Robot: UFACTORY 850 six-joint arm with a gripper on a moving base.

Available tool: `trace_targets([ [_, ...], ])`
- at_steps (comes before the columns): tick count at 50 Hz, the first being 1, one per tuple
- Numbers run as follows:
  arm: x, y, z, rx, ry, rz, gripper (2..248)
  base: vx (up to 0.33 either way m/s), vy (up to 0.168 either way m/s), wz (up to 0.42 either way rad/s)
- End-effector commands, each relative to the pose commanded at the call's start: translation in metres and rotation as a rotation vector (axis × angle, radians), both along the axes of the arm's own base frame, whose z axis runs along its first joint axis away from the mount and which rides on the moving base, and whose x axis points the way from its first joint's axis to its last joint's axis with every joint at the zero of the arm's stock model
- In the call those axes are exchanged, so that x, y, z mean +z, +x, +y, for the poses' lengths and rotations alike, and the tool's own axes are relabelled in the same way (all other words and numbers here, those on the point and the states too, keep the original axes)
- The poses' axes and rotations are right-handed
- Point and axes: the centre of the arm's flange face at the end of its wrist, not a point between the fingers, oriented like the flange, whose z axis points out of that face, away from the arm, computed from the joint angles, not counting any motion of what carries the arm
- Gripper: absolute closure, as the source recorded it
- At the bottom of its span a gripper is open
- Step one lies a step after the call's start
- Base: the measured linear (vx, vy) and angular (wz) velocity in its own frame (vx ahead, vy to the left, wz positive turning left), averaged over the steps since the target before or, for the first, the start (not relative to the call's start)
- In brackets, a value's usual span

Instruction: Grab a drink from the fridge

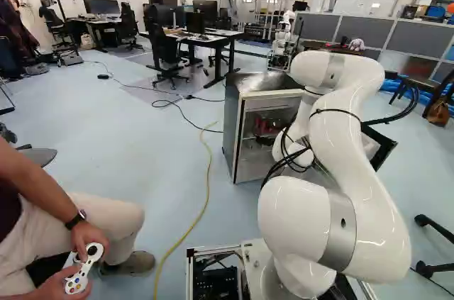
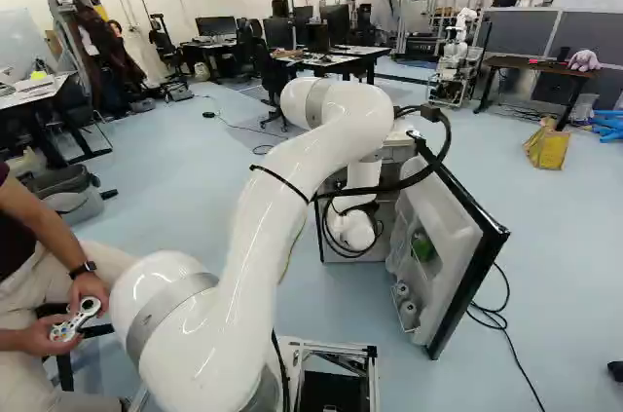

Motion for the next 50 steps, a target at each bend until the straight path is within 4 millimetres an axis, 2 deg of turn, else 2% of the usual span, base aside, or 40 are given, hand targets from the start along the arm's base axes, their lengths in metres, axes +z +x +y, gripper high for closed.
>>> trace_targets([
  [50,-0.011,0.037,-0.004,-0.015,-0.028,-0.027,3,0.0,0.0,0.0],
])
